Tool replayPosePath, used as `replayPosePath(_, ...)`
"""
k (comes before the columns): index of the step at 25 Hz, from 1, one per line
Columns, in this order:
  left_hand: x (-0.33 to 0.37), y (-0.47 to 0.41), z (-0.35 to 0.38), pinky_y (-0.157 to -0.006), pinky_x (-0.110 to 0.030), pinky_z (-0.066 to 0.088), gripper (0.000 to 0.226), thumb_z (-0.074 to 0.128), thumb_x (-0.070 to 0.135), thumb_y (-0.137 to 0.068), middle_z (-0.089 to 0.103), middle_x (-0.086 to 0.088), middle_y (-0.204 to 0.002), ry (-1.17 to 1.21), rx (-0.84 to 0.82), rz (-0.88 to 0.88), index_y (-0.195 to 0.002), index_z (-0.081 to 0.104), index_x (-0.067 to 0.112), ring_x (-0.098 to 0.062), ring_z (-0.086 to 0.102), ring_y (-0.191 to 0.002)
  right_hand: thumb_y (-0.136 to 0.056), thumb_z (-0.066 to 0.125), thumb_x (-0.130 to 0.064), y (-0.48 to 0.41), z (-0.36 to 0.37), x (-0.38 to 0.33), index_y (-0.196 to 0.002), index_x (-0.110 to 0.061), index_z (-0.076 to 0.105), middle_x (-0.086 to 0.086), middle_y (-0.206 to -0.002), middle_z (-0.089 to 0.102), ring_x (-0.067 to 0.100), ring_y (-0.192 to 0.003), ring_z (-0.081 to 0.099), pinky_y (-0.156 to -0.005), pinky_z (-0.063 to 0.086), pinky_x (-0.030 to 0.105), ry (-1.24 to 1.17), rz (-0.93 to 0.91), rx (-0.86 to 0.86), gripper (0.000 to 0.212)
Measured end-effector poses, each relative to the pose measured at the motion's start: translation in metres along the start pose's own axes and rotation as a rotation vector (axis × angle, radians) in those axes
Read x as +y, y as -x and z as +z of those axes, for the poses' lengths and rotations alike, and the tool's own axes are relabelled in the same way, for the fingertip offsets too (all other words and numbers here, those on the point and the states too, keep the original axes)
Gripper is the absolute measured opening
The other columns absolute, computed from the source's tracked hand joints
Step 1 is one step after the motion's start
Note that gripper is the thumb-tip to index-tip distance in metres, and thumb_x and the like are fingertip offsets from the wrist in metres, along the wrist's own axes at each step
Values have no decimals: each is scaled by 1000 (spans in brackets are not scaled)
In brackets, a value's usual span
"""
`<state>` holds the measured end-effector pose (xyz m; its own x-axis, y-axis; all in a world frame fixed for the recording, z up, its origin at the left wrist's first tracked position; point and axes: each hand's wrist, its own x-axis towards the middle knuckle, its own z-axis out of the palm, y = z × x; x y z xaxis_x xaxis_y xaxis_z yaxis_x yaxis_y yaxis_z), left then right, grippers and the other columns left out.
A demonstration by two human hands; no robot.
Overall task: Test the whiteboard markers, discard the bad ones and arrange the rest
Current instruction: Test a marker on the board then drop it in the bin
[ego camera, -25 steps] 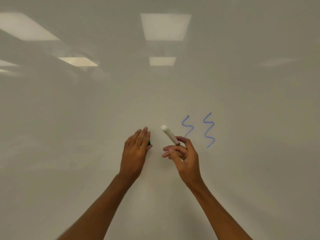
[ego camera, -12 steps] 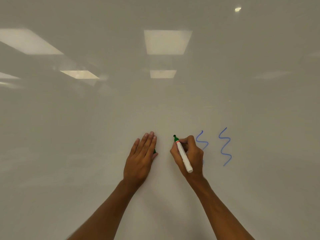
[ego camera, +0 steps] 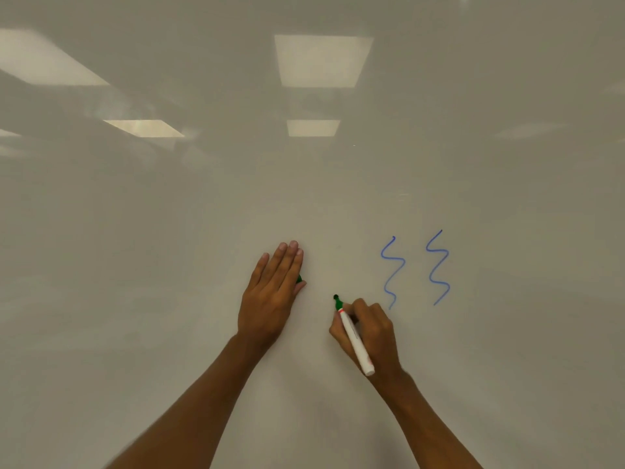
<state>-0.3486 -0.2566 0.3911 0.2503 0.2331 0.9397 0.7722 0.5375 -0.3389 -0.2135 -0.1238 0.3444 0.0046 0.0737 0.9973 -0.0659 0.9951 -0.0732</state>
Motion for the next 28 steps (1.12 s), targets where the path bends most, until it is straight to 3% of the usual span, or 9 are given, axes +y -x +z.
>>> replayPosePath(3, 0, 3, 0, -109, -43, 36, 42, 45, 26, -100, 43, -11, -143, 37, 27, -15, -136, 45, 4, -24, 39, -135, -67, 68, -7, 20, -9, 2, -67, -17, 42, 1, -51, 39, 17, -48, 40, -45, 35, 26, -12, 103, -34, 27)
replayPosePath(7, 3, 0, -6, -108, -46, 36, 43, 44, 25, -100, 43, -13, -144, 61, -12, -29, -136, 44, 3, -26, 38, -135, -74, 65, -13, 32, -20, -2, -67, -17, 43, 1, -51, 40, 17, -47, 40, -41, 39, 33, 13, 69, -185, 24)
replayPosePath(11, 19, 11, -23, -107, -45, 37, 39, 48, 24, -98, 52, -12, -136, 90, -10, -23, -129, 53, 2, -23, 46, -130, -90, 49, -39, 41, -45, 4, -97, -25, 51, -3, -64, 57, 13, -52, 51, -50, 44, 24, 2, 156, -242, 15)
replayPosePath(13, 40, 44, -31, -97, -39, 42, 35, 48, 25, -97, 60, -9, -129, 135, -58, 51, -126, 57, 7, -23, 54, -119, -88, 49, -21, 60, -58, 13, -109, -29, 51, -8, -82, 62, 10, -59, 52, -54, 46, 22, 46, 63, -369, 23)
replayPosePath(15, 67, 86, -39, -76, -33, 45, 34, 47, 29, -96, 68, -6, -107, 193, -181, 22, -126, 54, 16, -22, 62, -92, -84, 43, -9, 82, -70, 22, -119, -28, 53, -8, -105, 63, 8, -75, 58, -65, 49, 18, 41, 63, -468, 41)
replayPosePath(18, 107, 137, -50, -53, -26, 45, 46, 65, 23, -85, 58, 4, -79, 416, -442, -286, -130, 55, 19, -13, 56, -66, -87, 41, -12, 115, -87, 23, -115, -21, 63, -7, -112, 60, 1, -96, 59, -80, 48, 13, -124, 227, -489, 37)
replayPosePath(22, 148, 187, -57, -78, -15, 48, 41, 62, 12, -89, 63, 2, -99, 791, -750, -784, -129, 56, 8, -8, 59, -86, -90, 56, -19, 176, -108, 30, -101, -28, 63, -9, -98, 57, 4, -84, 58, -70, 50, 21, -210, 414, -764, 17)
replayPosePath(25, 169, 204, -64, -75, -6, 46, 32, 57, 2, -90, 65, -9, -107, 848, -886, -913, -122, 59, 0, -12, 60, -87, -93, 50, -19, 214, -124, 36, -106, -33, 49, -9, -94, 56, 2, -76, 53, -68, 45, 18, -169, 407, -996, 19)
replayPosePath(28, 185, 219, -69, -84, -6, 40, 34, 55, 5, -92, 63, -13, -118, 825, -1004, -856, -126, 55, 2, -18, 60, -102, -91, 56, -19, 222, -134, 33, -114, -22, 52, -7, -101, 62, 4, -88, 60, -77, 50, 18, -183, 500, -1037, 23)
